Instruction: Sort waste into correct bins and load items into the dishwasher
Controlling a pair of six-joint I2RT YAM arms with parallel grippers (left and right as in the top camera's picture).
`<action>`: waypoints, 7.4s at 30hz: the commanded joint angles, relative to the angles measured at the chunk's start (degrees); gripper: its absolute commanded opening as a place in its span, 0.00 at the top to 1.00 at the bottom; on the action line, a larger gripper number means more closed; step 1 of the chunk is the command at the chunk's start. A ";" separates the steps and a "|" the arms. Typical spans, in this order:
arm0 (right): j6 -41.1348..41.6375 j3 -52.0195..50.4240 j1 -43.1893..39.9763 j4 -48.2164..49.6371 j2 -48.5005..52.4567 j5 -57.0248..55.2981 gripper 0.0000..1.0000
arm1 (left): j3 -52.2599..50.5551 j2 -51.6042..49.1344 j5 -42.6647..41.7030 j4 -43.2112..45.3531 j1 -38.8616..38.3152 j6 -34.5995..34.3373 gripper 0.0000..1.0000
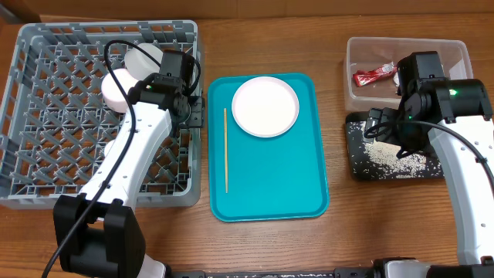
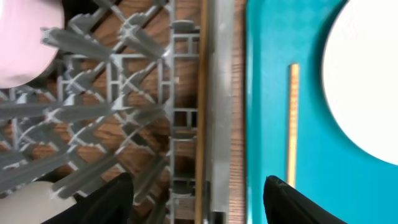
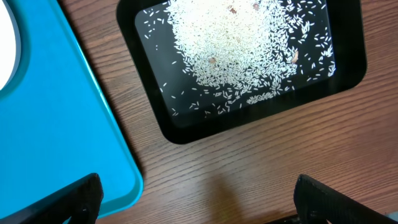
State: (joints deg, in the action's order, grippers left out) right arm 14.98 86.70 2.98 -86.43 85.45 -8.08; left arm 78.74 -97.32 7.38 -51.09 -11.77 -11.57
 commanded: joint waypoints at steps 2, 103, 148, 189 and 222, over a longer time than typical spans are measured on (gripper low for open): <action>0.24 1.40 -0.17 0.20 -0.57 -0.24 0.00 | 3.50 1.68 -11.13 0.76 -4.35 -1.09 0.33; 0.28 1.40 -0.17 0.35 -0.57 -0.28 0.00 | 12.02 -3.87 -11.21 -1.20 -10.49 6.95 0.35; 0.28 1.40 -0.22 0.07 -0.57 -0.26 0.00 | 23.65 -8.59 -29.62 -3.02 -13.94 -5.25 0.96; 0.28 1.40 -0.22 0.22 -0.57 -0.24 0.00 | 23.37 -13.22 -44.19 -11.34 22.16 3.26 0.74; -7.28 -14.12 -0.04 17.05 4.17 18.16 0.00 | 1.09 9.92 -12.24 -31.56 21.86 4.37 0.07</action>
State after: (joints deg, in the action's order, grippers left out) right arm 7.11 75.79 2.98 -70.26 91.05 10.96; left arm 84.99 -92.12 -2.42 -83.85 10.17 -9.21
